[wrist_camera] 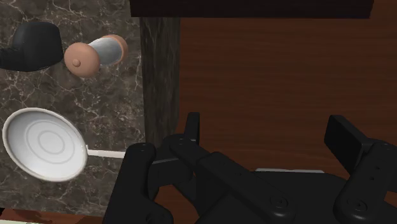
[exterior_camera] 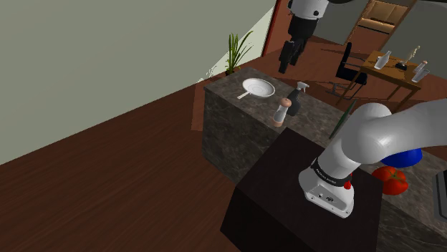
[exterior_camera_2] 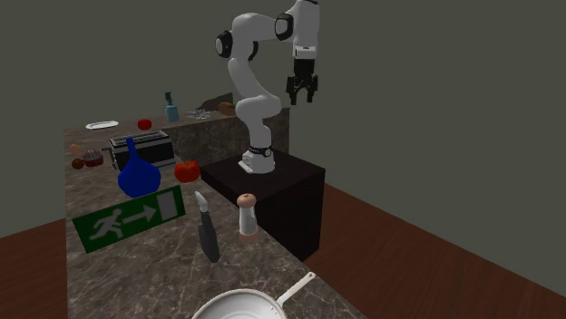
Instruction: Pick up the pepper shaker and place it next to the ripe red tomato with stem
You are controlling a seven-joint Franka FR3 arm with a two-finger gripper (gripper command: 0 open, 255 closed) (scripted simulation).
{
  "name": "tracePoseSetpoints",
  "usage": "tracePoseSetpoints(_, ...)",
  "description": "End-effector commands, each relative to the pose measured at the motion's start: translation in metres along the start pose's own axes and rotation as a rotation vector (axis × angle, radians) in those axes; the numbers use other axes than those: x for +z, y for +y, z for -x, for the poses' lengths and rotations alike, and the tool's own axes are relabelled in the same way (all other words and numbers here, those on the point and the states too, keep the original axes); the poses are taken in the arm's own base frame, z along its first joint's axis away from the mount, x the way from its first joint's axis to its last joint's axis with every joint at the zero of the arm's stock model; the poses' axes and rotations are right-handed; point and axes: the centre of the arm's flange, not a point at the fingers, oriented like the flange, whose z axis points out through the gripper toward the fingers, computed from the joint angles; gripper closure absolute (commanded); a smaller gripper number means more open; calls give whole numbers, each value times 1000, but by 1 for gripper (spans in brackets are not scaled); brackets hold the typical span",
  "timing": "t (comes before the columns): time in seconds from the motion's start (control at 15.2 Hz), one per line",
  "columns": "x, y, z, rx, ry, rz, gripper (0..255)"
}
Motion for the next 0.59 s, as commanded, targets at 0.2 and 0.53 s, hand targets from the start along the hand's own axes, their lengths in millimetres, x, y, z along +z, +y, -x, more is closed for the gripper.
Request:
tracePoseSetpoints(0.2,26,30,-5,21,-7,-6,0)
tracePoseSetpoints(0.53,71,81,-12,57,-17,-17,0)
